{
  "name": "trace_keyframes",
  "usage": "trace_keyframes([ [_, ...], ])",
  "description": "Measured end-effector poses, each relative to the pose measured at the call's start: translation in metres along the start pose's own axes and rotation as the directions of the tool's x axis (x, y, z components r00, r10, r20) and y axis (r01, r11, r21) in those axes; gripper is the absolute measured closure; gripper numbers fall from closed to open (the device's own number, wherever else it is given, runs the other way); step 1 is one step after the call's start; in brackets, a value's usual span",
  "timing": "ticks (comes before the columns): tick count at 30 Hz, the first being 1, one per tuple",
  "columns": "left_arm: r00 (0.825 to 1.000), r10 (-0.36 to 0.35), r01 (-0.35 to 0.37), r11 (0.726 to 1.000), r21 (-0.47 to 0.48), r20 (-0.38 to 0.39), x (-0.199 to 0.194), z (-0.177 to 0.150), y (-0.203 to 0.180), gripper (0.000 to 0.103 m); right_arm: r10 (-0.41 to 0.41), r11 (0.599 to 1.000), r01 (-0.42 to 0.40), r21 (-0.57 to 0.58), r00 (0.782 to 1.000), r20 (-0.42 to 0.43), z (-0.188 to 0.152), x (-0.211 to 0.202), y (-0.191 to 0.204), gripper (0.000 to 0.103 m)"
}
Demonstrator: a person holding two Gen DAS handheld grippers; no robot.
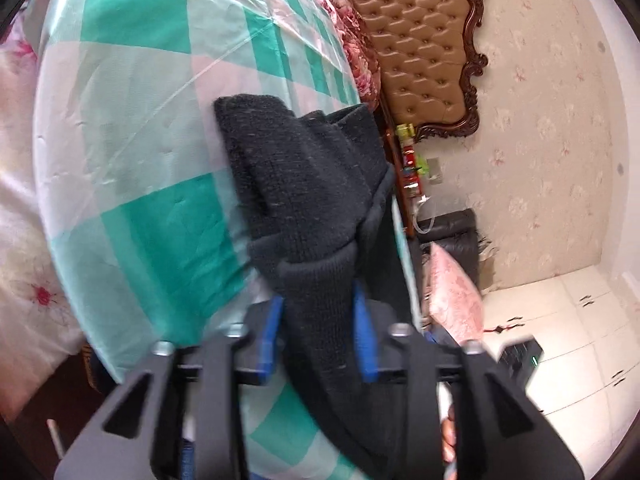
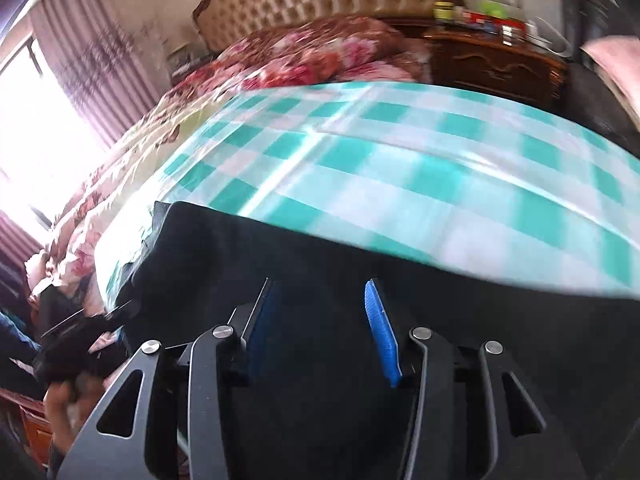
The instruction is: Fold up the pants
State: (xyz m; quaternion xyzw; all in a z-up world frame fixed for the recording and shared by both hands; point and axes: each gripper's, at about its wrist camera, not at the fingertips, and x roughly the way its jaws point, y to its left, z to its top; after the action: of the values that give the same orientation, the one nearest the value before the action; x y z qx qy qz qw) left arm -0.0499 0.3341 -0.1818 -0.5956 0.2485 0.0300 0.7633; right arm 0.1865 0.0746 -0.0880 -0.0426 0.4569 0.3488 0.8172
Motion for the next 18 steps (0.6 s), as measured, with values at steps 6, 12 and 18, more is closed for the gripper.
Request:
trace_keyframes([
  [6, 0.997, 0.081, -0.081, 0.996, 0.031, -0.002, 0.011, 0.002, -0.011, 0.076, -0.144, 0.988, 0.142, -0.059, 0.989, -0.031, -0.002, 0.062, 0.025, 0.061],
  [12, 0.995, 0.097, -0.099, 0.993, 0.057, 0.031, 0.005, 0.001, -0.022, 0.085, -0.142, 0.987, 0.139, -0.077, 0.989, -0.029, 0.004, 0.065, 0.022, 0.06],
  [18, 0.958, 0.258, -0.284, 0.918, 0.279, 0.127, -0.009, -0.018, -0.1, 0.086, -0.085, 0.99, 0.074, 0.118, 0.992, 0.093, -0.022, -0.037, -0.037, 0.03],
])
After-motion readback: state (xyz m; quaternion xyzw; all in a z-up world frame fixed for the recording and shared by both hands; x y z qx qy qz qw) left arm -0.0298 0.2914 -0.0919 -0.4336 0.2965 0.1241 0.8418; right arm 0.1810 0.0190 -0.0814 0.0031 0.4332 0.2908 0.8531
